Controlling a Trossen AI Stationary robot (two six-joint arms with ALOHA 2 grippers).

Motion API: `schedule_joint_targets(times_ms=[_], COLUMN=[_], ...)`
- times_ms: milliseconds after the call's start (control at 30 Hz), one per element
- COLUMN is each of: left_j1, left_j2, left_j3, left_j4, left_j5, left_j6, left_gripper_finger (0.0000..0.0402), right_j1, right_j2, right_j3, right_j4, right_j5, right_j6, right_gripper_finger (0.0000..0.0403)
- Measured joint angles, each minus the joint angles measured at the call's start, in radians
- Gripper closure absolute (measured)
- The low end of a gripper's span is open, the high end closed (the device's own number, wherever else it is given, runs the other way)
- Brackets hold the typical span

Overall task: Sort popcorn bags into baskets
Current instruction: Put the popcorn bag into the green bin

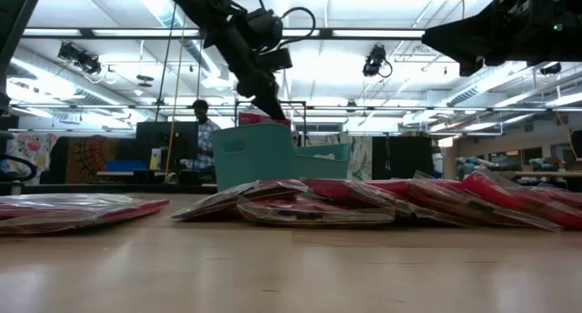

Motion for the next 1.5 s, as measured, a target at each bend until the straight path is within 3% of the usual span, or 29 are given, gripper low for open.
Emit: schedule_joint_targets(times_ms=[200,333,567,767,967,1267,1500], left_j1=[-0.044,-0.070,-0.075,-0.072,-0.068,-0.038,0.000], left_j2=[0.000,0.000,0.000,0.000,0.000,0.000,0.010], left_j3=[-0.001,-0.001,-0.001,-0.001,-0.001,-0.001,0.000], left_j4=[-0.122,-0.069,0.077,0.201,0.185,0.193,0.256], left_j5=[-0.025,-0.157,-0.228,-0.229,-0.183,-0.178,-0.071], left_j6=[0.096,0.067,0.109,0.292,0.683,1.079,1.288], left_gripper_finger=[0.0395,0.0396,0.0397,0.0397,0.0397,0.0396,0.0396], right_j1=[0.000,0.000,0.000,0.000,0.000,0.000,0.000], right_j2=[0.000,0.000,0.000,0.000,0.000,0.000,0.000], right_j3=[0.000,0.000,0.000,0.000,0.000,0.000,0.000], right_j4=[0.000,0.000,0.000,0.000,0.000,-0.033,-0.045], right_j5=[0.000,0.000,0.000,0.000,0.000,0.000,0.000], right_j6=[0.000,0.000,0.001,0.001,0.001,0.003,0.043], right_gripper_finger=[0.0325,0.0325,0.0325,0.0325,0.0325,0.0325,0.0325])
